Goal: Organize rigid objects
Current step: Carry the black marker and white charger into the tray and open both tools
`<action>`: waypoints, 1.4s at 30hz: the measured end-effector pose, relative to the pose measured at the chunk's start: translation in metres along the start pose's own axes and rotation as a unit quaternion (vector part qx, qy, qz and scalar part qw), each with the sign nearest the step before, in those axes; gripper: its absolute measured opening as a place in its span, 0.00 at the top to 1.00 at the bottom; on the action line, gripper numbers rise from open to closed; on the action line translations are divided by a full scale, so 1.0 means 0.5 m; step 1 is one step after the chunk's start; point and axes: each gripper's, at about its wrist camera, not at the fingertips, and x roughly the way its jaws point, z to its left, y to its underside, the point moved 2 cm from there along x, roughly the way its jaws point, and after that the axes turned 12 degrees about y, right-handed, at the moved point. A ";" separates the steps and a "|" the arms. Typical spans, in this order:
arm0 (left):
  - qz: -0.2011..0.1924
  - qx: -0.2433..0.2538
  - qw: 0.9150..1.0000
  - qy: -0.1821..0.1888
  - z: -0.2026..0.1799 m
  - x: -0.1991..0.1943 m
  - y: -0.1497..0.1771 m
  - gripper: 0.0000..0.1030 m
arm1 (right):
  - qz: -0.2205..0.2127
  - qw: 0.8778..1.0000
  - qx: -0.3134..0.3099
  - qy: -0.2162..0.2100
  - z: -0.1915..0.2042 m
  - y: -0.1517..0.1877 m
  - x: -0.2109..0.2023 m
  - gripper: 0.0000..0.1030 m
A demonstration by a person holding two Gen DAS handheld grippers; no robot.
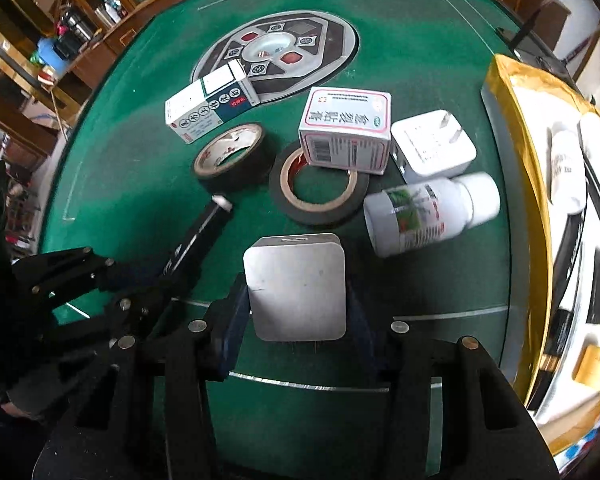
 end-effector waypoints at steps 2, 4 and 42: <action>-0.003 0.006 1.000 0.005 -0.009 -0.004 -0.002 0.87 | -0.003 1.000 0.006 -0.004 -0.004 0.009 -0.008 0.55; -0.004 0.017 1.000 0.009 -0.023 -0.006 -0.006 0.87 | -0.007 1.000 0.015 -0.005 -0.012 0.015 -0.015 0.55; -0.016 0.046 0.990 0.135 -0.316 0.132 -0.257 0.87 | -0.064 0.978 0.195 0.042 -0.417 0.045 -0.131 0.55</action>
